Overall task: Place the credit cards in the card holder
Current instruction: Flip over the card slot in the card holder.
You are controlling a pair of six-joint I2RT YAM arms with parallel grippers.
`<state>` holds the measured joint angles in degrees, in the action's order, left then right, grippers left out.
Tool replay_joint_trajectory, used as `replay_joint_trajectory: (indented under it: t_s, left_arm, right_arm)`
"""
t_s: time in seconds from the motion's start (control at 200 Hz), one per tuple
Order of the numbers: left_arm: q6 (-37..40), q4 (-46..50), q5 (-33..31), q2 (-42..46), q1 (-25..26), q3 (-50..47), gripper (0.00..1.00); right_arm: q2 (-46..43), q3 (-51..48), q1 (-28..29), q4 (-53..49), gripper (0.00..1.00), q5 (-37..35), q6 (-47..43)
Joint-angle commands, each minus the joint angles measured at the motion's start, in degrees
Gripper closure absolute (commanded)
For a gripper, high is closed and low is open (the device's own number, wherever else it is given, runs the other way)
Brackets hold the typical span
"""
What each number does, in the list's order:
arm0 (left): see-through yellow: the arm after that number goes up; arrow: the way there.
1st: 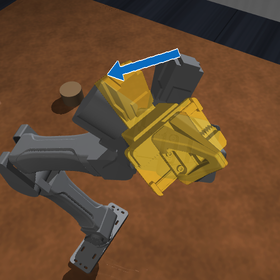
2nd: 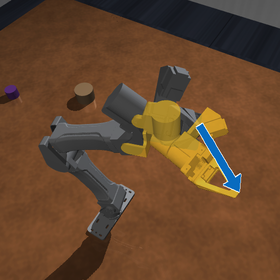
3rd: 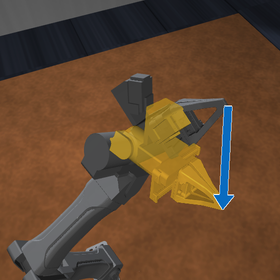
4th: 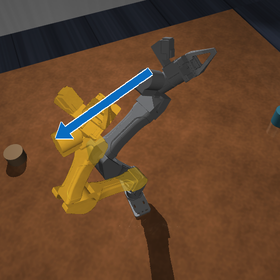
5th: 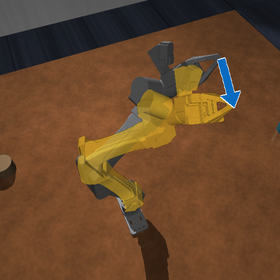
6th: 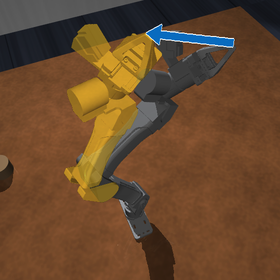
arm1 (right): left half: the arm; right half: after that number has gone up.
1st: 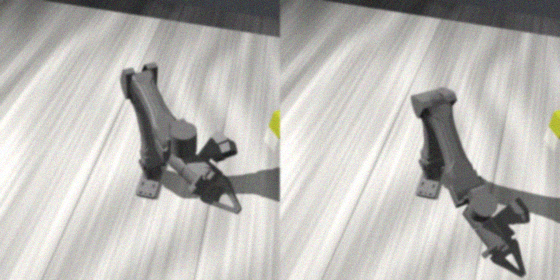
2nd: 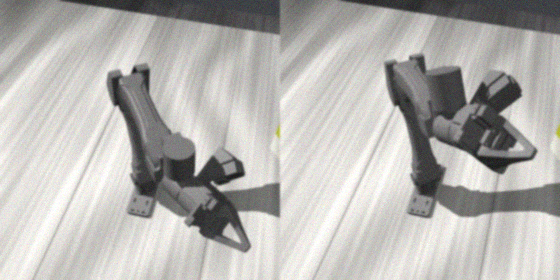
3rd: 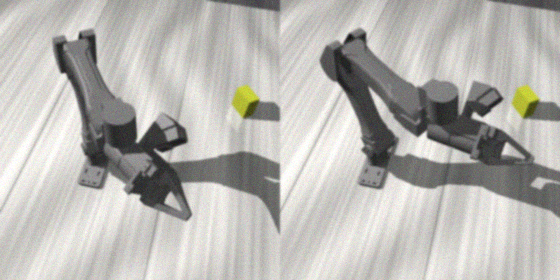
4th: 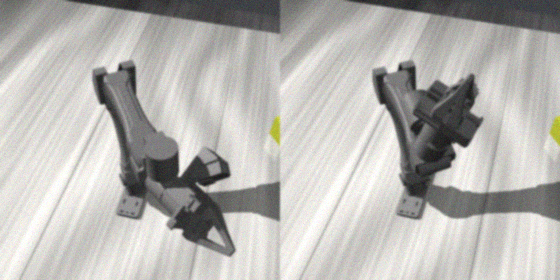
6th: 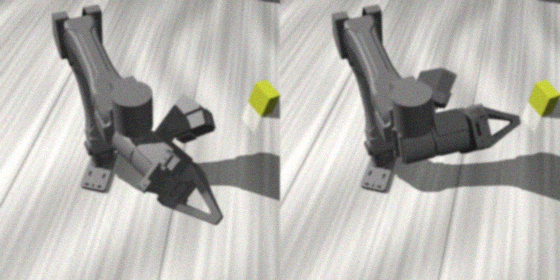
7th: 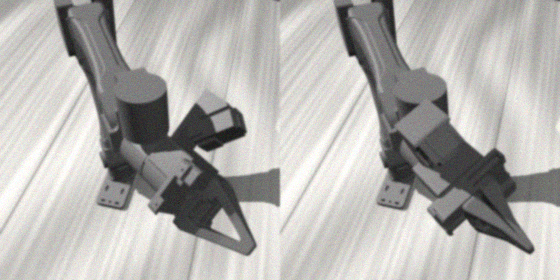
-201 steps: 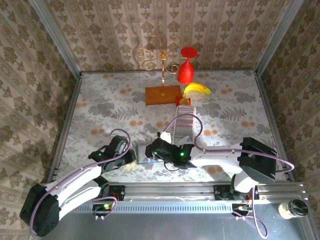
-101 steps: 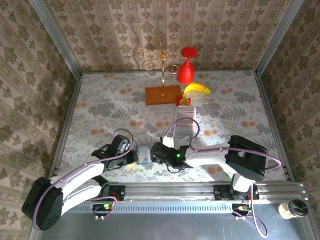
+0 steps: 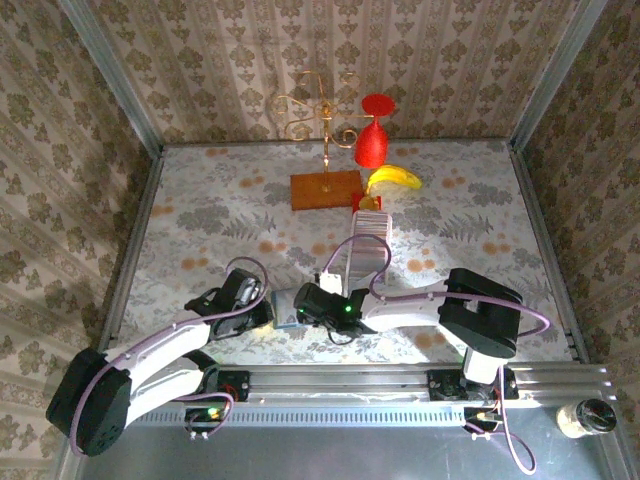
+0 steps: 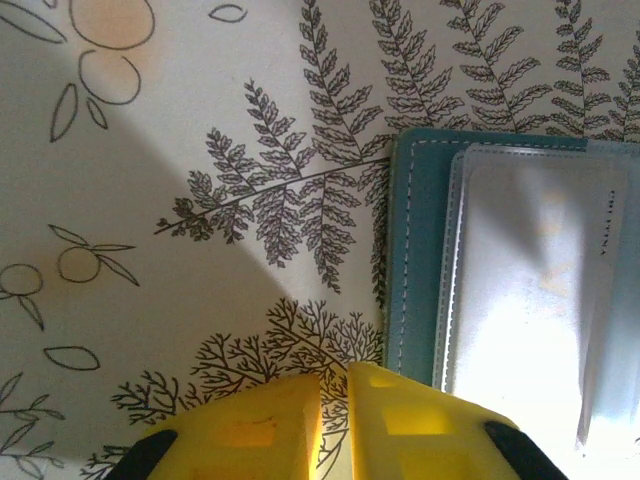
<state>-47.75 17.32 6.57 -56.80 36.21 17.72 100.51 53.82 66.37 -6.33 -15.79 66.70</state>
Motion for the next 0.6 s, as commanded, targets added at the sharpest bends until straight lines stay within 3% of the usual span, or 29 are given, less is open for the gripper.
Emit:
replay_joint_trajectory:
  t_s: [0.0, 0.595]
  left_arm:
    - [0.64, -5.48, 4.34, -2.97, 0.44, -2.23, 0.86]
    - [-1.82, -9.06, 6.14, -3.06, 1.19, -4.76, 0.99]
  right_arm:
    - [1.77, 1.33, -0.21, 0.32, 0.46, 1.58, 1.33]
    - [3.03, 0.87, -0.54, 14.06, 0.48, 5.51, 3.46]
